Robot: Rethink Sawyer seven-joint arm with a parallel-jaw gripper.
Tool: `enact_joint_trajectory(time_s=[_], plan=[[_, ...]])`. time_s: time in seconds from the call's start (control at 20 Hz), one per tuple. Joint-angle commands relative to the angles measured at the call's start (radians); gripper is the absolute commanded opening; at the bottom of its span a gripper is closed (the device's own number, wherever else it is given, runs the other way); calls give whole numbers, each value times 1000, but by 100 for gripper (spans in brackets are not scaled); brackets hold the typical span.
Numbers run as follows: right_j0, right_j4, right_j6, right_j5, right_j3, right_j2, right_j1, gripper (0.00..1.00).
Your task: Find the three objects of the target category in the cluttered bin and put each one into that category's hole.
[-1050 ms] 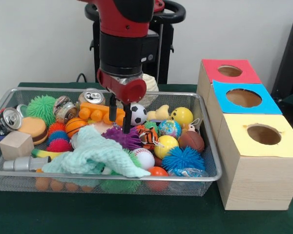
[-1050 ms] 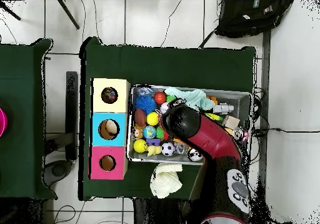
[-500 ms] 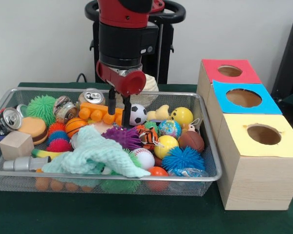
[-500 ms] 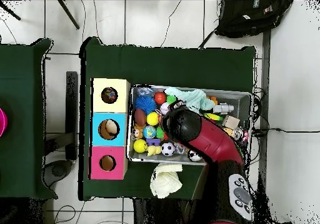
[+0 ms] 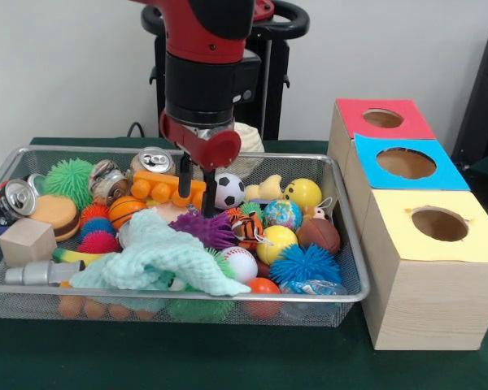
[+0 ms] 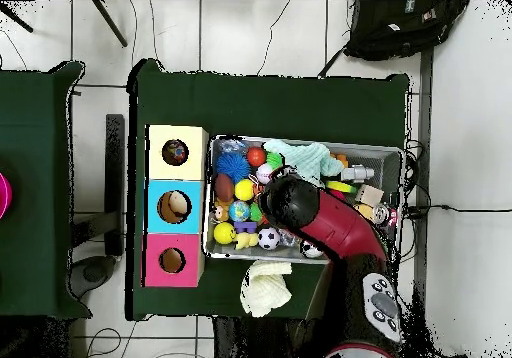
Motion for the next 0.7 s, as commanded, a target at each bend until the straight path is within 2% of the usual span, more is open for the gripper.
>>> enact_joint_trajectory(time_s=[0.05,0.3,0.7], plan=[[-8,-33,95,-73,-80,41,83,100],[-26,-34,83,-63,-100,38,81,100],[-38,-40,64,11,-133,6,36,100]])
